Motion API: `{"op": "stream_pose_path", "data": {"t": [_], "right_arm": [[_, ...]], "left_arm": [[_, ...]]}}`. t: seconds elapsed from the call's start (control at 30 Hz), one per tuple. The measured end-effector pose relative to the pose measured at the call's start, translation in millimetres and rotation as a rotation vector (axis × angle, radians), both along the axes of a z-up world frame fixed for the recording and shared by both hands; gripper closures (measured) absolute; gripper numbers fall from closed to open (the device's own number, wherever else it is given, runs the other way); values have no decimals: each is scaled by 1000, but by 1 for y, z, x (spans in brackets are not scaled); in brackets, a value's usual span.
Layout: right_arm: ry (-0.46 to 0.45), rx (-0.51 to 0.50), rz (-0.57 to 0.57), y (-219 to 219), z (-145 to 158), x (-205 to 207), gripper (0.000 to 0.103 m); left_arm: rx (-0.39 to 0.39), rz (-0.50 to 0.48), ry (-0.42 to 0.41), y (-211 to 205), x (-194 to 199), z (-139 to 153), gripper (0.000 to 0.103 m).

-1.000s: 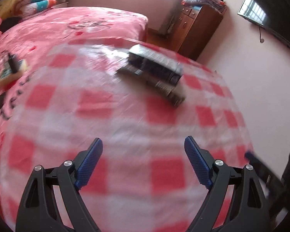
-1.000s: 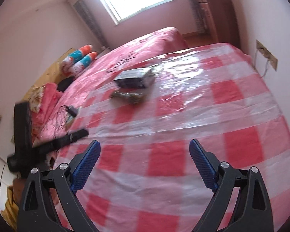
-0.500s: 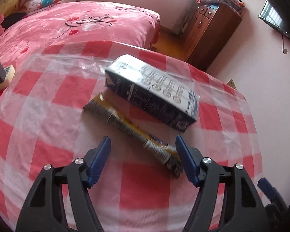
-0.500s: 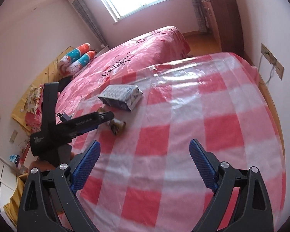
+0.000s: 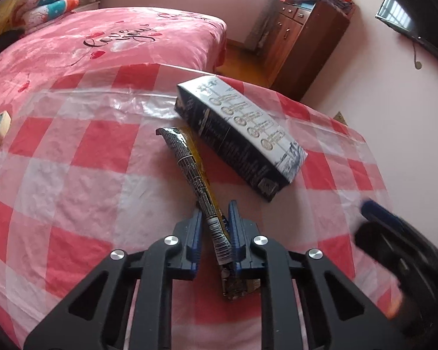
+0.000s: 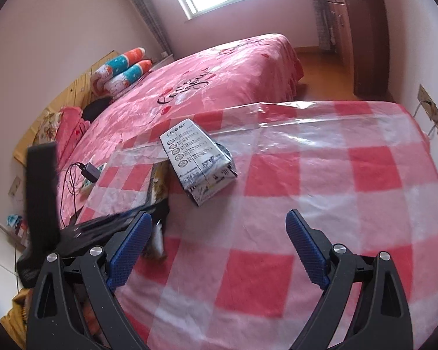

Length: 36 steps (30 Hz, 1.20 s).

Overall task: Collect trash
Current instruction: 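Grasp the yellow-black snack stick wrapper with the left tool, then grasp the white milk carton with the right tool while the left tool holds the wrapper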

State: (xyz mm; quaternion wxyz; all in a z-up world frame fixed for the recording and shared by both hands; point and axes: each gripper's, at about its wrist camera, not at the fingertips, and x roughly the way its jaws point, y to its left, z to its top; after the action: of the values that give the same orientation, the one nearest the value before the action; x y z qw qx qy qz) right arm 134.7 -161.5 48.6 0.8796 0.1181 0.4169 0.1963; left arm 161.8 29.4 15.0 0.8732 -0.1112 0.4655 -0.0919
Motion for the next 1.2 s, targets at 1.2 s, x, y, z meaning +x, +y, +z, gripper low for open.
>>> {"op": "stream_pose_path", "data": {"t": [1.2], "right_arm": [[-100,-276,71,84,-19,7,38]], "left_arm": [[-87,-55,-9,56,-54,-7,91]]}}
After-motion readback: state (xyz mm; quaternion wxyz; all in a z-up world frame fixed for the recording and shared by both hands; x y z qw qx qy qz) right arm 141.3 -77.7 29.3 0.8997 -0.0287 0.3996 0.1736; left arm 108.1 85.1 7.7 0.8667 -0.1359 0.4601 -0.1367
